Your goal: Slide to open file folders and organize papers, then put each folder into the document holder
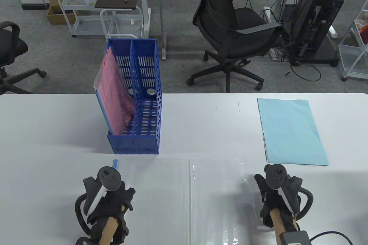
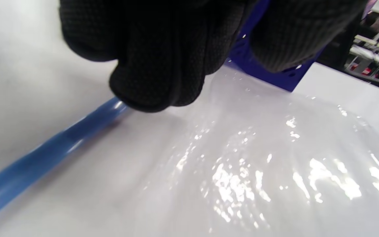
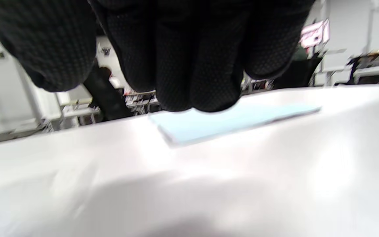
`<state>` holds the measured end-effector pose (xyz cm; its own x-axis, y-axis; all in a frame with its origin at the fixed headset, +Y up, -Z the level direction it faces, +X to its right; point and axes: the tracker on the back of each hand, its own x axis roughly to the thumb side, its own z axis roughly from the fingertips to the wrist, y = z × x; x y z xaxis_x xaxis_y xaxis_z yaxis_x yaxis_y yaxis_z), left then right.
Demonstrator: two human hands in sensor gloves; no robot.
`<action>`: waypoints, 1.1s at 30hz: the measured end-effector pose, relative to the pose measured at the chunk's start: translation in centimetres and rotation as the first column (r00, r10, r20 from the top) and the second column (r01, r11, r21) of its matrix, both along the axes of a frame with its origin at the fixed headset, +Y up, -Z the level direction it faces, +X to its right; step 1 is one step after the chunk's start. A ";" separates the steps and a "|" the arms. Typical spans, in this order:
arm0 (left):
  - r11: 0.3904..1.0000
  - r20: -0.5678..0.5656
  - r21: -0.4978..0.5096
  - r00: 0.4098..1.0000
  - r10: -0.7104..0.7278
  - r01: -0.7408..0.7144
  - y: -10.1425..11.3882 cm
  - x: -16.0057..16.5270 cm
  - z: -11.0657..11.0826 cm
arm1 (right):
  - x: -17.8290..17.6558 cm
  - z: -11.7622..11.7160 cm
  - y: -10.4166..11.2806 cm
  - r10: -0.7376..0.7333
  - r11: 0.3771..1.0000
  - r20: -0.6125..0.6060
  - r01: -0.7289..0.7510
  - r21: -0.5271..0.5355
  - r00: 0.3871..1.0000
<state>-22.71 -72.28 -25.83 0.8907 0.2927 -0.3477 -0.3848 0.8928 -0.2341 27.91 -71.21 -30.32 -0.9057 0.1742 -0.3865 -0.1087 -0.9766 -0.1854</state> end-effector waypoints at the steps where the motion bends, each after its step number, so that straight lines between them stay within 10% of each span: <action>1: 0.999 0.024 0.053 1.000 0.000 -0.001 0.3 0.5 0.2 | 0.7 -0.5 0.2 0.006 1.000 0.014 -0.006 0.004 1.000; 8: 0.951 0.215 0.305 0.970 -0.110 0.041 1.1 3.9 1.0 | 4.4 -4.9 -1.4 0.092 0.978 0.079 -0.075 -0.193 0.993; 21: 0.971 0.246 0.234 0.963 -0.112 0.053 -0.4 4.5 0.4 | 9.5 -9.0 -6.4 -0.146 0.869 0.103 0.177 -0.462 0.984; 33: 0.974 0.220 0.210 0.967 -0.127 0.081 -1.0 4.1 -0.1 | 9.3 -9.3 -5.9 -0.049 0.947 0.106 0.080 -0.311 0.993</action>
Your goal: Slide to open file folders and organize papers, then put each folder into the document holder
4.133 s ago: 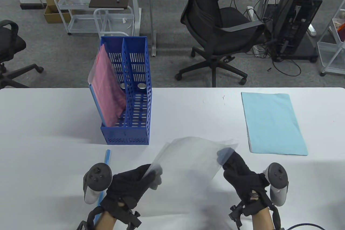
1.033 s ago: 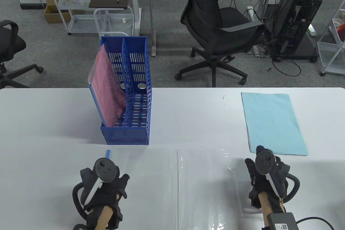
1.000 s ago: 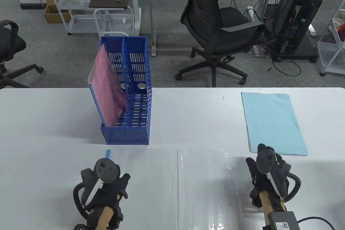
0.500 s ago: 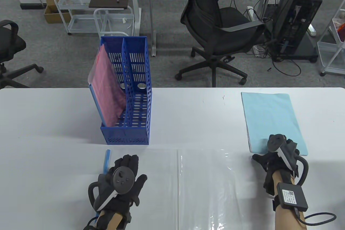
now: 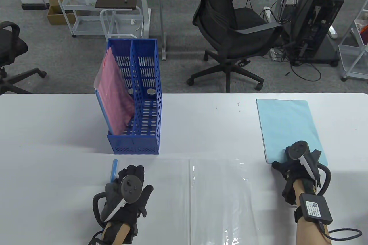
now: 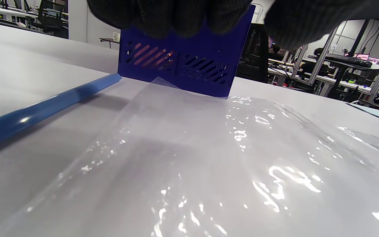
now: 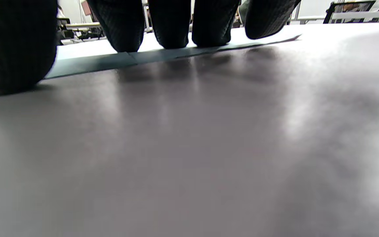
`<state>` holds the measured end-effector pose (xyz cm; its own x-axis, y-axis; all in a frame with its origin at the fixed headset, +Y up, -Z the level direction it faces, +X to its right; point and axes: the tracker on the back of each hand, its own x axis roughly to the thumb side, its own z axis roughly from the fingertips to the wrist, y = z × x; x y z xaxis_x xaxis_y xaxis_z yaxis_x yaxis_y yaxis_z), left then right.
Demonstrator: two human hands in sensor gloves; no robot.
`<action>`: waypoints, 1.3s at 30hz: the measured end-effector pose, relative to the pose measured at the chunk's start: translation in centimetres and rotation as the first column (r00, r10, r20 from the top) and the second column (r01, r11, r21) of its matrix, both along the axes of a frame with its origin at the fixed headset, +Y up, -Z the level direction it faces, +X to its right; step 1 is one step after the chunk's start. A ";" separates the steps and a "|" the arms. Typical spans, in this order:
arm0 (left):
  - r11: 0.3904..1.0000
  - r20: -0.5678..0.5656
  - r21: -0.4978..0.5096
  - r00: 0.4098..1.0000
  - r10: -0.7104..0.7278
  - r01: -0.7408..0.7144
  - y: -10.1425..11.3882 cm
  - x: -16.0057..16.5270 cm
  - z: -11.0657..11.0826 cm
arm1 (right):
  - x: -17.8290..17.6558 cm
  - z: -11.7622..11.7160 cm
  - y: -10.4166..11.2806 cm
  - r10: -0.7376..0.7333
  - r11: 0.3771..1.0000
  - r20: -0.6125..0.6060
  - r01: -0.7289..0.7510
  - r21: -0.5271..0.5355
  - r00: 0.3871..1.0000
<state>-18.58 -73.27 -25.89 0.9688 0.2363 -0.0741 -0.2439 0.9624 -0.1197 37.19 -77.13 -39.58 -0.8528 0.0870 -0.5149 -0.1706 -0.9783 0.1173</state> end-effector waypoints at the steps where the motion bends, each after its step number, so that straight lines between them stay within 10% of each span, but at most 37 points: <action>1: 1.000 0.001 -0.004 1.000 0.002 -0.002 0.0 0.0 0.0 | 0.0 0.0 -0.1 0.011 1.000 0.003 -0.011 0.001 1.000; 30: 0.999 -0.012 -0.034 0.999 0.029 -0.030 -0.3 -0.4 -0.3 | -0.6 -0.9 0.7 0.235 0.972 0.027 -0.235 -0.012 0.972; 39: 0.996 0.028 -0.019 0.996 0.090 -0.090 -0.1 -0.1 -0.1 | -3.0 1.5 3.1 0.185 0.914 0.036 -0.185 0.362 0.982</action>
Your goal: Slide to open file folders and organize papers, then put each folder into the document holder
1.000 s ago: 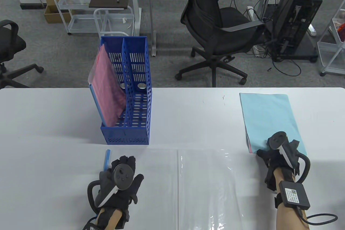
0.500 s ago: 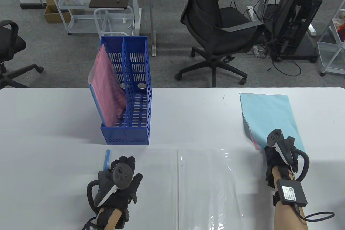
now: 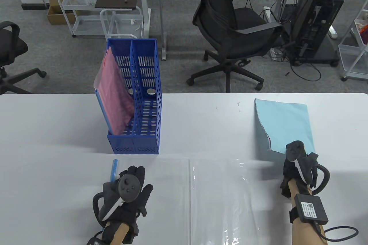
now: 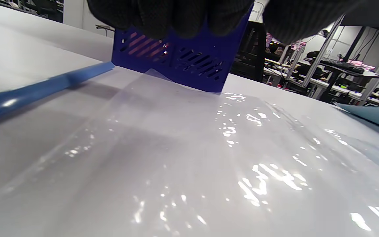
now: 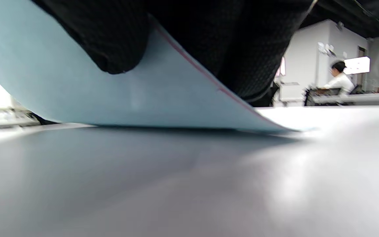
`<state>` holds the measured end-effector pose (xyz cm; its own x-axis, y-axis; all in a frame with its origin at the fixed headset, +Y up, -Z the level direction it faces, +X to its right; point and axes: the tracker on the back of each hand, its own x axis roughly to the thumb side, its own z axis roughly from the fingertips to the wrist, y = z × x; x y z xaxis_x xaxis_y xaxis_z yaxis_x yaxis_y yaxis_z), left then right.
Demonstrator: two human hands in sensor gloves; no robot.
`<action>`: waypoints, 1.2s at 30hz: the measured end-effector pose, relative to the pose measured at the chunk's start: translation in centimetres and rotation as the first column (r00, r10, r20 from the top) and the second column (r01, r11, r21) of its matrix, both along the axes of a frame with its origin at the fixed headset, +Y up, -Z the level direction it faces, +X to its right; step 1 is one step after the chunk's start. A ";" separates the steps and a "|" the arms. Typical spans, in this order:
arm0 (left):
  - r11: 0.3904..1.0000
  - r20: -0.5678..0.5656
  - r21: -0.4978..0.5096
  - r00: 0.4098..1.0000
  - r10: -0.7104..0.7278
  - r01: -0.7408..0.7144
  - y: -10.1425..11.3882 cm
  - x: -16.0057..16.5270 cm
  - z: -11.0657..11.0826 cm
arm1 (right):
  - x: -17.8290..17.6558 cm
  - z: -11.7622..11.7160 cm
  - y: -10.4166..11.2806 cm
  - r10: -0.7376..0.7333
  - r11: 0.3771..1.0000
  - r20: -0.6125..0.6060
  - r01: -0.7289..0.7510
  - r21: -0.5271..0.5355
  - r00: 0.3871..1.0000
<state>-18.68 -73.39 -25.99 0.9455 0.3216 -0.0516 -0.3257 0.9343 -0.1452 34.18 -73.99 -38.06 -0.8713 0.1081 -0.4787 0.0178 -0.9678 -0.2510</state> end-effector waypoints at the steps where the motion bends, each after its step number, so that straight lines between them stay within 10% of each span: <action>1: 1.000 0.011 0.006 1.000 0.015 -0.015 0.1 0.2 0.1 | -1.1 0.6 0.9 -0.016 0.998 -0.042 0.018 0.057 0.999; 8: 0.976 0.083 0.019 0.973 0.215 -0.217 0.1 0.7 0.4 | -6.9 4.4 6.4 -0.214 0.908 -0.347 0.317 0.274 0.913; 13: 0.867 0.142 -0.075 0.855 0.499 -0.493 -0.9 1.0 0.3 | -11.5 7.9 8.6 -0.349 0.749 -0.662 0.622 0.228 0.663; 19: 0.532 0.133 -0.222 0.515 0.847 -0.817 -2.4 1.1 -0.3 | -16.5 10.6 8.7 -0.498 0.535 -0.843 0.837 -0.114 0.204; 23: 0.187 0.129 -0.288 0.156 0.979 -0.939 -3.3 0.2 -1.0 | -19.0 10.7 6.7 -0.639 0.383 -0.767 0.839 -0.387 -0.062; 26: 0.035 0.140 -0.264 -0.002 0.990 -0.964 -3.6 -0.6 -1.4 | -20.2 10.4 4.6 -0.740 0.207 -0.625 0.800 -0.563 -0.249; 29: -0.098 0.152 -0.233 -0.135 0.979 -0.968 -3.9 -1.3 -1.7 | -20.7 10.1 2.9 -0.775 0.194 -0.583 0.786 -0.586 -0.243; 36: 0.167 0.180 0.034 0.171 0.969 -0.985 -2.3 -3.5 -1.0 | -18.5 9.1 3.1 -0.777 0.249 -0.590 0.753 -0.609 -0.220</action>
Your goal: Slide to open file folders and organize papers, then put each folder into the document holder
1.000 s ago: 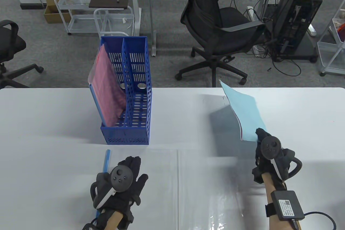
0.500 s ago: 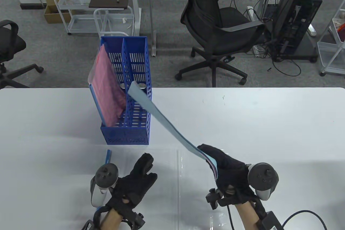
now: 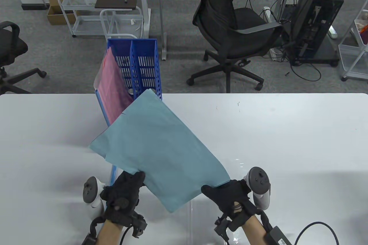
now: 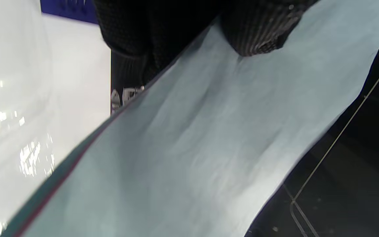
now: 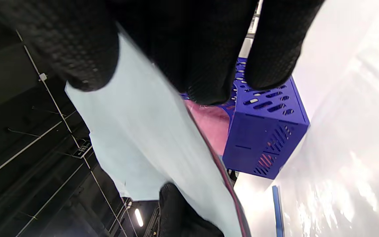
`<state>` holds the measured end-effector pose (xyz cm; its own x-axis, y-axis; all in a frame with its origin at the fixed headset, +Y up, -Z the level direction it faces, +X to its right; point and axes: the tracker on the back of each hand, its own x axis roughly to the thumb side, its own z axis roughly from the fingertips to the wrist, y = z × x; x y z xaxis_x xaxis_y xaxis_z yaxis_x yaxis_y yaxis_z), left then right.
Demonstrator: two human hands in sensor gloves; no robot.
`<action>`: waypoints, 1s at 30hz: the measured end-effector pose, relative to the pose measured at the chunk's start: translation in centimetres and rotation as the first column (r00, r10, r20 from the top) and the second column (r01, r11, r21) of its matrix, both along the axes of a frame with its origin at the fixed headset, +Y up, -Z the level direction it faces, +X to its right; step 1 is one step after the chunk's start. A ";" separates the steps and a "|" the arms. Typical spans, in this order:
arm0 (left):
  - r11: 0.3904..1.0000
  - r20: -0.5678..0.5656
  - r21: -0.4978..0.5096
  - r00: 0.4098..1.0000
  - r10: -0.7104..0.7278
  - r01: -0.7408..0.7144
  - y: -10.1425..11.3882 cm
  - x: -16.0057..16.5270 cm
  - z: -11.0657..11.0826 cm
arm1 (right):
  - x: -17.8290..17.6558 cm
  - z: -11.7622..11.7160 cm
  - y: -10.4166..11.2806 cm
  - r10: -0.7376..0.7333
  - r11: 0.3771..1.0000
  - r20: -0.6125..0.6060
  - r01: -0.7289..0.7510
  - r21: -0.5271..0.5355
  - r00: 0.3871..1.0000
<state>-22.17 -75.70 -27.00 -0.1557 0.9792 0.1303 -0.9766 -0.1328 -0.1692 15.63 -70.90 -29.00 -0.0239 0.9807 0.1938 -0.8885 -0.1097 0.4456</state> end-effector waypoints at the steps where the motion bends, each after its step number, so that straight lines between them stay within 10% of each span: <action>1: 0.999 -0.015 0.010 0.998 -0.053 0.053 0.4 -0.4 0.0 | 0.9 -0.2 0.3 -0.017 1.000 0.009 0.017 -0.005 1.000; 12: 0.834 0.036 0.160 0.842 -0.539 0.528 3.7 2.3 1.2 | 3.3 0.8 2.2 0.257 0.961 0.273 -0.274 0.028 0.927; 30: 0.784 -0.004 0.072 0.786 -0.618 0.617 2.5 4.4 1.7 | 7.6 0.5 -1.3 0.327 0.935 0.396 -0.231 -0.269 0.858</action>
